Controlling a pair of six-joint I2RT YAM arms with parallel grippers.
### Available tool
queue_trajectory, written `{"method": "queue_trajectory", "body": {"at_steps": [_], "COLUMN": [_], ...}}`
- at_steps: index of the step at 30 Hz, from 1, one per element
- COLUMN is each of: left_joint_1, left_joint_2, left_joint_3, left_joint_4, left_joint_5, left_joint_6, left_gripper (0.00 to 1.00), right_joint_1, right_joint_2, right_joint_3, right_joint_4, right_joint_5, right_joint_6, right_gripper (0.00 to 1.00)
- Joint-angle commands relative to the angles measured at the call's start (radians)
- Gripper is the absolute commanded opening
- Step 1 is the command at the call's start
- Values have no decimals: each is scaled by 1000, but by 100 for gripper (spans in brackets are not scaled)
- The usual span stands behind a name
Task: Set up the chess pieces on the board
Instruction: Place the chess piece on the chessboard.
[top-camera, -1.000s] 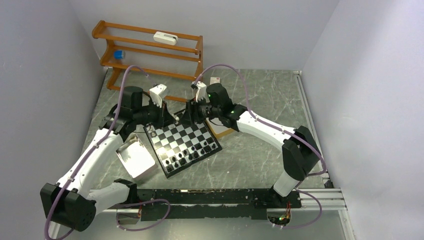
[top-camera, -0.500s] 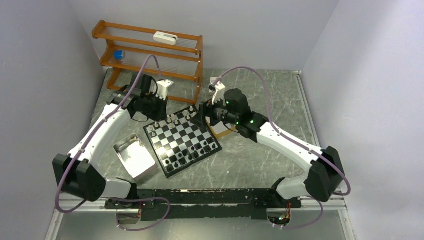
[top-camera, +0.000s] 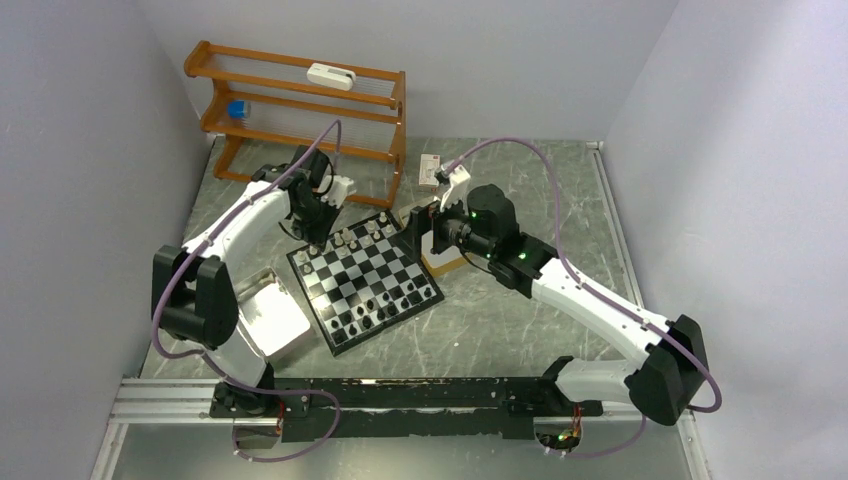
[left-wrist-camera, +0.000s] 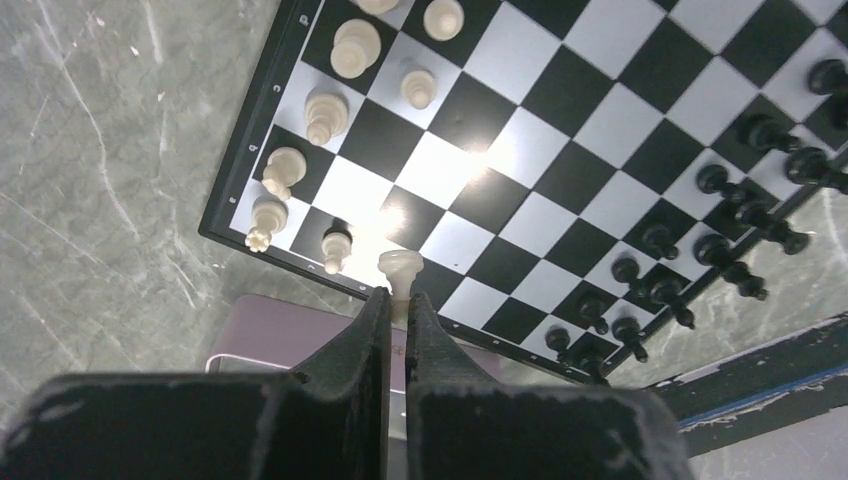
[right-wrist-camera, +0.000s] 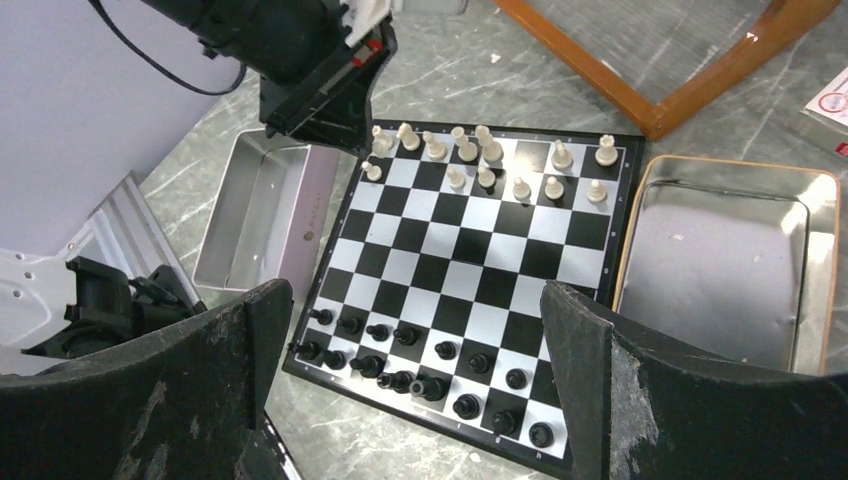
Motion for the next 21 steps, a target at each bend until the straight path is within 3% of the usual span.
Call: {"method": "queue_trajectory", "body": {"at_steps": [1, 21], "left_joint_1": [-4, -4], "left_joint_2": [38, 192], "left_joint_3": [-19, -53], "left_joint_4": [-23, 22], "left_joint_5": [-86, -151], "left_joint_6": [9, 9], "left_gripper": [5, 5], "right_joint_1": [-4, -5], "right_joint_2": [-58, -106], "right_joint_3": [-24, -43], "right_joint_4": [39, 71], "right_joint_5": [48, 91], "right_joint_6": [-20, -55], "right_gripper": [100, 100]}}
